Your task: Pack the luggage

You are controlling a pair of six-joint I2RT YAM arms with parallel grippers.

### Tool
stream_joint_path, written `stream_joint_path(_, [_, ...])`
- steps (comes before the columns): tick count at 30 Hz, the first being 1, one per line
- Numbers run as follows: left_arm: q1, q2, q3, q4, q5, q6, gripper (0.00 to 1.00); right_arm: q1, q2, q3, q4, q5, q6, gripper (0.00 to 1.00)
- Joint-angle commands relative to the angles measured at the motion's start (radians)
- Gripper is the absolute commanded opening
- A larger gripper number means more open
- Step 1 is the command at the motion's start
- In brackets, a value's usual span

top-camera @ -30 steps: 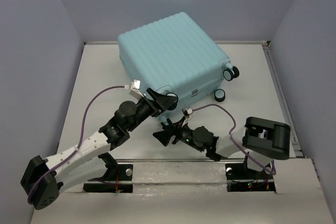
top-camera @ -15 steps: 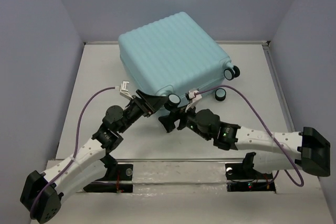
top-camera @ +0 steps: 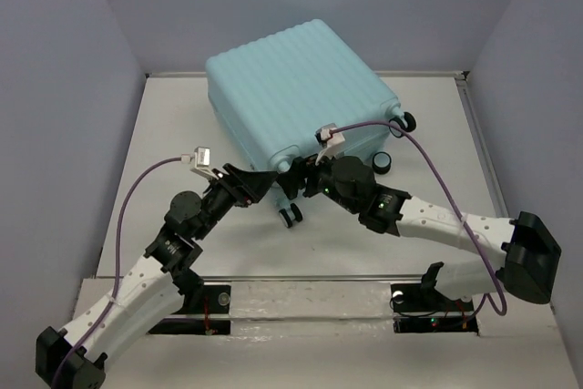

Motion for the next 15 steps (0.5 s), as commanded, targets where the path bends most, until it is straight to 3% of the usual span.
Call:
stream_joint_path(1, [0.004, -0.116, -0.021, -0.163, -0.145, 0.11, 0.86, -0.022, 0.015, 0.057, 0.021, -0.021, -0.039, 0.76])
stream_joint_path(6, [0.005, -0.211, -0.095, -0.266, -0.167, 0.136, 0.83, -0.022, -0.004, 0.047, -0.057, -0.06, -0.009, 0.95])
stream_joint_path(15, [0.005, -0.096, -0.115, -0.226, -0.128, 0.233, 0.77, -0.022, 0.08, 0.266, -0.418, -0.078, -0.098, 0.98])
